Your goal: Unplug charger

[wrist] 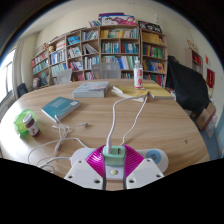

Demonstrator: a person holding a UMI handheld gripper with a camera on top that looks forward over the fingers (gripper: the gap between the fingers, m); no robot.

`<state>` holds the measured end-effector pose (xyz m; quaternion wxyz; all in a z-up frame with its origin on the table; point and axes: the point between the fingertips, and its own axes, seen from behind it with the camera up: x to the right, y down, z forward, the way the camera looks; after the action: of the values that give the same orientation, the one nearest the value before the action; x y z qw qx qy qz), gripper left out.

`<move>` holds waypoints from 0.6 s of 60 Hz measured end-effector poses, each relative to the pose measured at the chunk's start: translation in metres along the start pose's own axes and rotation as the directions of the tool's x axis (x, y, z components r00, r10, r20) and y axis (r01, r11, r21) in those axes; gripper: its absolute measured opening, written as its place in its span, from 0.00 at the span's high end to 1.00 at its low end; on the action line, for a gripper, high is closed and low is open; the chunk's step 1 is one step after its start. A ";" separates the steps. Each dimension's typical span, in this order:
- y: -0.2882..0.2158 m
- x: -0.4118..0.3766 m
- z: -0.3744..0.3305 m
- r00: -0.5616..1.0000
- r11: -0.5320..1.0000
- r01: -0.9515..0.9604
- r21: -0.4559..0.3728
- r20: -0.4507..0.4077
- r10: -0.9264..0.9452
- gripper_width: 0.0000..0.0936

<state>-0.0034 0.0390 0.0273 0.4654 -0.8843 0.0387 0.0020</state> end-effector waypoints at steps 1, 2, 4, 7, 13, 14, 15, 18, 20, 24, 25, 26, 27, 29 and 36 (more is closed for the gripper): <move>0.000 0.000 0.000 1.000 1.000 0.004 -0.007 0.002 -0.004 0.76; 0.001 0.000 -0.001 1.000 1.000 0.003 -0.016 0.007 -0.003 0.77; -0.008 -0.002 -0.006 1.000 1.000 -0.019 -0.008 0.020 0.019 0.77; -0.053 0.007 -0.028 0.999 0.995 -0.048 0.088 0.017 0.047 0.77; -0.156 0.009 -0.079 0.999 0.955 -0.005 0.298 0.040 -0.007 0.77; -0.167 0.012 -0.085 0.999 0.949 -0.002 0.314 0.040 -0.011 0.78; -0.182 0.018 -0.098 0.999 0.945 0.000 0.328 0.033 -0.011 0.78; -0.201 0.034 -0.109 1.000 0.935 0.011 0.355 0.009 -0.015 0.78; -0.207 0.046 -0.114 1.000 0.932 0.020 0.362 -0.006 -0.019 0.78; -0.201 0.074 -0.118 0.999 0.941 0.019 0.339 -0.031 -0.008 0.78; -0.198 0.080 -0.119 0.999 0.944 0.016 0.328 -0.036 -0.005 0.78; -0.195 0.086 -0.121 0.999 0.949 0.017 0.315 -0.043 -0.003 0.78; -0.183 0.095 -0.114 0.999 0.952 0.021 0.306 -0.052 -0.006 0.78; -0.168 0.109 -0.113 0.997 0.961 0.038 0.272 -0.071 -0.019 0.78; -0.079 0.162 -0.098 0.990 0.998 0.028 0.057 -0.136 -0.020 0.78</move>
<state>0.1606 -0.0076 0.1413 0.4875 -0.8686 0.0595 -0.0649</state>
